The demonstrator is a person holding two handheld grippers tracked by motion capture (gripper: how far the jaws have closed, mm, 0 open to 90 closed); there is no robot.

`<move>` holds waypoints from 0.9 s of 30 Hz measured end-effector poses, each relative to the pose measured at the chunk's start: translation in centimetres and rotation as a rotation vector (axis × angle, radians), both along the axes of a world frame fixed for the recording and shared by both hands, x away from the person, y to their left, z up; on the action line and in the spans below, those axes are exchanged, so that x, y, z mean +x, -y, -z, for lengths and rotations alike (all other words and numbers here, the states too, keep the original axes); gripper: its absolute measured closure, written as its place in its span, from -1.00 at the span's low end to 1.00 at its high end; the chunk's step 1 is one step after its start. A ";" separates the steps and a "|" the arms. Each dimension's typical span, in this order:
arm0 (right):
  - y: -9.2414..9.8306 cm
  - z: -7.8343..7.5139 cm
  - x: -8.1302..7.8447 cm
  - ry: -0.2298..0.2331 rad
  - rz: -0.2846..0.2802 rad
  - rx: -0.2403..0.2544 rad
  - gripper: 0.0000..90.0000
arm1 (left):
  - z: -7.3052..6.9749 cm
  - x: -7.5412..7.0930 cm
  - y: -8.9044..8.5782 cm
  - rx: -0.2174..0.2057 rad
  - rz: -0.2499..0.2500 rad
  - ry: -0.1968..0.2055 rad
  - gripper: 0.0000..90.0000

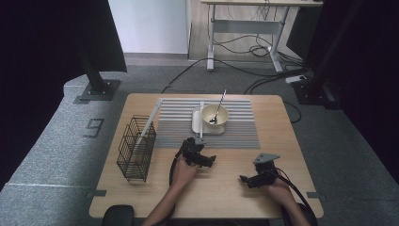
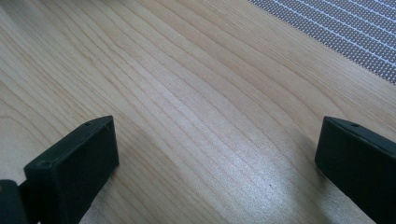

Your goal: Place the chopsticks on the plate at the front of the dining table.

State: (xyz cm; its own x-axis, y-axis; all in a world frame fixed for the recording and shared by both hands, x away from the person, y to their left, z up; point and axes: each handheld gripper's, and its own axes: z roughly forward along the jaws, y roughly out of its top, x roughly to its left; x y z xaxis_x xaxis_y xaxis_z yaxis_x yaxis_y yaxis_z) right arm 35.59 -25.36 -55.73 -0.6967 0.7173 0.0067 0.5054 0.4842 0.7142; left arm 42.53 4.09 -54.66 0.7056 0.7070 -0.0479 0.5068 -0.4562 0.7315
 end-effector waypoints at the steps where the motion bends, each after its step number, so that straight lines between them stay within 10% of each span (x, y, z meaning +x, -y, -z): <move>1: 0.0 0.0 0.0 0.000 0.000 0.000 -1.00 | 0.0 0.0 0.0 -0.001 -0.002 -0.003 -1.00; 27: 0.0 0.0 0.0 0.000 0.000 0.000 -1.00 | -0.1 0.1 0.4 0.002 0.023 -0.003 -1.00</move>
State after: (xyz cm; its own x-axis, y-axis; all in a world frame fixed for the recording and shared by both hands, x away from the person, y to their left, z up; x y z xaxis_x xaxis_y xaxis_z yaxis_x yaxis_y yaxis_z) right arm 35.59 -25.36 -55.73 -0.6966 0.7174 0.0067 0.5054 0.4841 0.7143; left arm 42.68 3.66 -54.60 0.7217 0.6905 -0.0489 0.4981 -0.4691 0.7293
